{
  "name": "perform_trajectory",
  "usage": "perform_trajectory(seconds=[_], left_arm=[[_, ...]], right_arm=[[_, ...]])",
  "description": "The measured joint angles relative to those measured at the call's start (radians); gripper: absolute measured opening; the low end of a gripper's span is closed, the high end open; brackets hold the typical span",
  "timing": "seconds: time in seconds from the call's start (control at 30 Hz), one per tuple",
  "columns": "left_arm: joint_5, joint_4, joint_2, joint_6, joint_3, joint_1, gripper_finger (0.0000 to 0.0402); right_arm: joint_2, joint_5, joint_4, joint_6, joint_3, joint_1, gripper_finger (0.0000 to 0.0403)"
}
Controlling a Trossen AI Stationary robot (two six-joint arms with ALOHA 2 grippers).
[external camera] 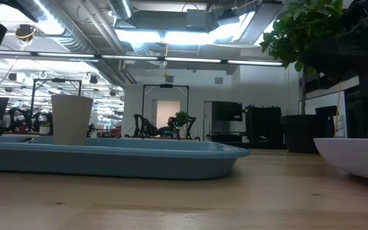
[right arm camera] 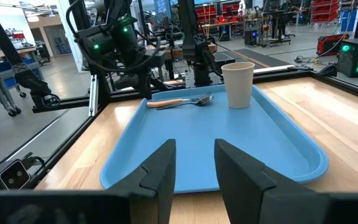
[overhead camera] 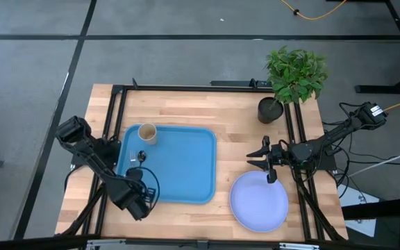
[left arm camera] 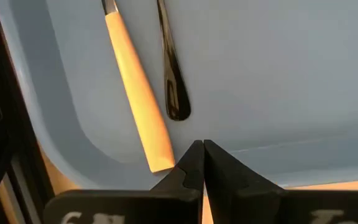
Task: Pick and place plate/cup/fork/spoon on tray
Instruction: Adjust the orange fork
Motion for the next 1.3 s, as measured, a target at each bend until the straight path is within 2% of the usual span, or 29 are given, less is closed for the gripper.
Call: perform_trajectory(seconds=[1.3], left_arm=[[0.016,-0.003,0.068,0.010,-0.010,-0.041,0.0000]], right_arm=[[0.000,0.000,0.000,0.001,0.000,0.000,0.0115]])
